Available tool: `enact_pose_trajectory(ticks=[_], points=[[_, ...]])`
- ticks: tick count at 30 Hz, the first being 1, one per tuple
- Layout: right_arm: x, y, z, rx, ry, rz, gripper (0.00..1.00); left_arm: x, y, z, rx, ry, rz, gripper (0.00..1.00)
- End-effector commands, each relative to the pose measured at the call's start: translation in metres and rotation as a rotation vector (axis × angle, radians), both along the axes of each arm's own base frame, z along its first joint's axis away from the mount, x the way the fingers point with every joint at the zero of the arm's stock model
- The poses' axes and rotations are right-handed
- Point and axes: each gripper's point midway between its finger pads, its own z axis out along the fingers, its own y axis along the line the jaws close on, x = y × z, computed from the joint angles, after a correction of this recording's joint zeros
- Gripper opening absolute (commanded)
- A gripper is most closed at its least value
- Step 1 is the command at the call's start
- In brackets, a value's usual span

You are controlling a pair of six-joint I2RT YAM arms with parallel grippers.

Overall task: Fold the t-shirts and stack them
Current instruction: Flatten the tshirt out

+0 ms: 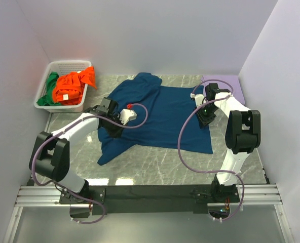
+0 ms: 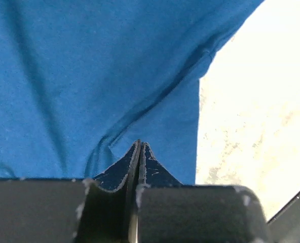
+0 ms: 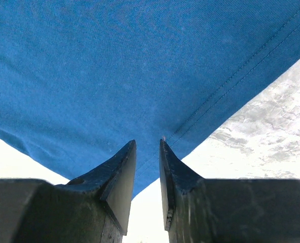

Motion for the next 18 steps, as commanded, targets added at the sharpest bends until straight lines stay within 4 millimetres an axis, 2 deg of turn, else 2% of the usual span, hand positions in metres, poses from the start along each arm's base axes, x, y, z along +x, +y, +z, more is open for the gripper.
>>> enact_pose_trajectory(ticks=[1, 5, 8, 13, 18], points=[[0.005, 0.001, 0.007, 0.008, -0.019, 0.004, 0.32, -0.009, -0.005, 0.008, -0.021, 0.010, -0.025, 0.04], [0.004, 0.003, 0.008, 0.015, -0.016, 0.008, 0.32, -0.007, 0.001, -0.004, 0.029, 0.015, -0.050, 0.30], [0.004, 0.002, 0.007, 0.015, -0.014, 0.011, 0.32, -0.007, 0.007, -0.018, 0.070, 0.034, -0.078, 0.38], [0.001, 0.001, 0.004, 0.010, -0.004, 0.012, 0.32, -0.001, 0.005, -0.032, 0.083, 0.036, -0.109, 0.42], [0.000, 0.000, 0.002, 0.003, 0.000, 0.014, 0.32, 0.002, 0.008, -0.041, 0.109, 0.045, -0.120, 0.40]])
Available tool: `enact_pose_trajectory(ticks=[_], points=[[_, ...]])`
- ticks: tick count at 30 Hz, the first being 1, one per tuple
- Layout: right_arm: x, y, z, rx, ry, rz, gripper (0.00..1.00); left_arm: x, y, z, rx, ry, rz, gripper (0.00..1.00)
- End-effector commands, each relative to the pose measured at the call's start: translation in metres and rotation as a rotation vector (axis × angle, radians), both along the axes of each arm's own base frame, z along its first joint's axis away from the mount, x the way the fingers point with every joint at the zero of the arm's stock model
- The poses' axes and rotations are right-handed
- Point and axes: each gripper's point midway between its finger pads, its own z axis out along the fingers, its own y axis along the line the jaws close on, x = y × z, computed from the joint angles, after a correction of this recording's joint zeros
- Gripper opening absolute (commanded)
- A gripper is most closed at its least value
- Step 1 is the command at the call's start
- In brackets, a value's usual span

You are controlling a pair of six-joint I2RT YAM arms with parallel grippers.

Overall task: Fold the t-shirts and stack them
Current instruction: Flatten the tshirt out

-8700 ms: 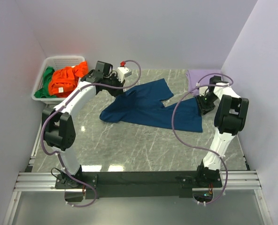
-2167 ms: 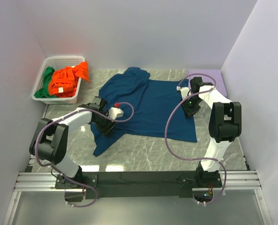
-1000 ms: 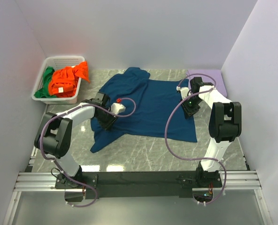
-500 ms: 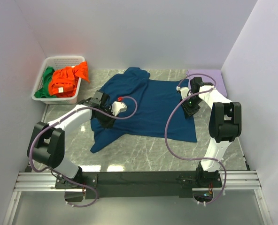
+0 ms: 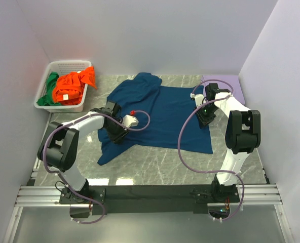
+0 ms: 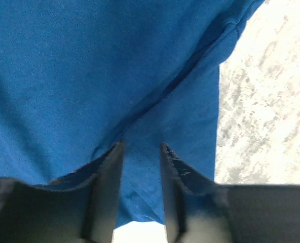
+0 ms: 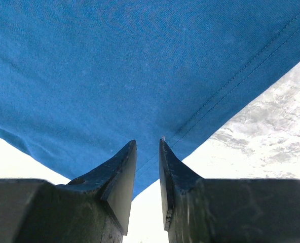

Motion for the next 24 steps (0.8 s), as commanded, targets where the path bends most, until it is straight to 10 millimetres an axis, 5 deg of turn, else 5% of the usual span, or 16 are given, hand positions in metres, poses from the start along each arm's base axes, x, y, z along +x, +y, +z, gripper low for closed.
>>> enact_pose_trajectory(ticks=[1, 7, 11, 15, 24], points=[[0.000, -0.001, 0.001, -0.003, 0.000, 0.015, 0.32, 0.008, -0.001, -0.001, 0.008, -0.031, -0.038, 0.36], [0.000, -0.002, 0.000, -0.008, 0.002, 0.014, 0.31, 0.002, -0.004, 0.012, -0.018, -0.039, -0.048, 0.09], [0.002, -0.001, 0.001, -0.005, -0.001, 0.014, 0.31, -0.007, -0.005, 0.028, -0.040, -0.030, -0.055, 0.01], [0.004, 0.000, 0.002, 0.003, -0.006, 0.014, 0.31, -0.018, -0.010, 0.042, -0.071, -0.011, -0.079, 0.01], [0.002, 0.000, 0.001, 0.000, -0.003, 0.015, 0.29, -0.052, -0.062, 0.063, -0.172, 0.024, -0.175, 0.04]])
